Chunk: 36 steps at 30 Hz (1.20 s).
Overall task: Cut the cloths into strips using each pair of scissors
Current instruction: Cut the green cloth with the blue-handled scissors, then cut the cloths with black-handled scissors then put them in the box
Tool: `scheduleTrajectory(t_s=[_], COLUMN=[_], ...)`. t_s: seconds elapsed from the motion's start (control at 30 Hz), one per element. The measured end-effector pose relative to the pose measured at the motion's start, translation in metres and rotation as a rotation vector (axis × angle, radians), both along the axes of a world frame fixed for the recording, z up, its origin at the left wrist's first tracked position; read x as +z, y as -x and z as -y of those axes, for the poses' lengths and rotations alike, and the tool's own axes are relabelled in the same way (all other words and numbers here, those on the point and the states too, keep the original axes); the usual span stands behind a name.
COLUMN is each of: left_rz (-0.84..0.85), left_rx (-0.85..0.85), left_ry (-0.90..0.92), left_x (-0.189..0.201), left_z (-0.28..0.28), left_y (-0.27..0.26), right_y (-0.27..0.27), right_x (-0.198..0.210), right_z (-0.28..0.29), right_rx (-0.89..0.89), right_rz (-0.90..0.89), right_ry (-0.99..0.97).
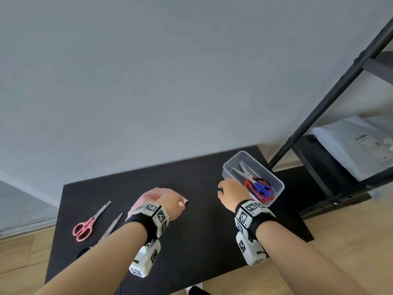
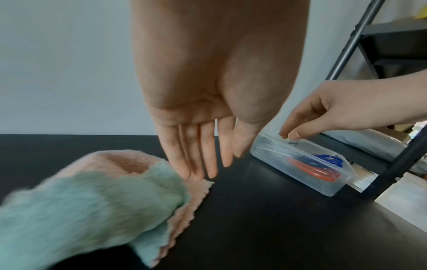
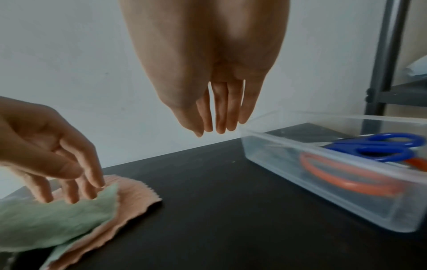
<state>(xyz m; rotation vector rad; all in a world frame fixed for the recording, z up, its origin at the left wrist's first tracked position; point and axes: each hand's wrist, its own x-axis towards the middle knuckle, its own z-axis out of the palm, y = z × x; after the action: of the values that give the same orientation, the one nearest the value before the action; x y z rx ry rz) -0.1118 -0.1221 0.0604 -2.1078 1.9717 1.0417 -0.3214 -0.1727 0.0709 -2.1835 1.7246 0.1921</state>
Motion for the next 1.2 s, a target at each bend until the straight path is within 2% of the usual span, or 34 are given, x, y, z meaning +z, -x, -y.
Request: scheduleTrajectory(t_s=[0.17,0.4,0.5,0.57,0.63,0.73,0.93,1.2], left_rz=[-0.053,-0.115,-0.11,-0.112,-0.103,-0.085,-0.131,-0.174], left_rx=[0.077,0.23,0.314,0.36,0.378,0.416,0.497,0.578], left_ry=[-0.045,0.023,0.021,0.032,0.018,-0.02,-0.056,-0.043], left_x=[-0.002,-0.001,-0.005,-0.01,-0.017,-0.03,-0.056,-0.084], left_z=[-0.036,-0.084,-0.103,-0.117,-0.13,-0.145,-0.17,-0.181], left_y=[-0.063,-0.154,-0.184,-0.2,-0.212,-0.228,-0.243,-0.24], right_y=[-0.081,-0.182,-0.216,-0.229,-0.241,-0.264,-0.293,-0.306], right_x=[0.005,0.009,0.003,0.002,-0.005,-0.014,-0.047,-0.083], right_z=[-0.03,-0.072,-0.086,-0.097,-0.107,-0.122,-0.142,-0.158], right_rx=[0.052,0.088,0.186,0.196,0.218,0.247,0.286,0.172], right_rz=[-0.005,0.021,-0.036,0.046,0.126,0.153,0.105,0.034], right_ry=[-0.067,-0.153,-0.203,-0.182,-0.168,-0.202,-0.266,-0.422])
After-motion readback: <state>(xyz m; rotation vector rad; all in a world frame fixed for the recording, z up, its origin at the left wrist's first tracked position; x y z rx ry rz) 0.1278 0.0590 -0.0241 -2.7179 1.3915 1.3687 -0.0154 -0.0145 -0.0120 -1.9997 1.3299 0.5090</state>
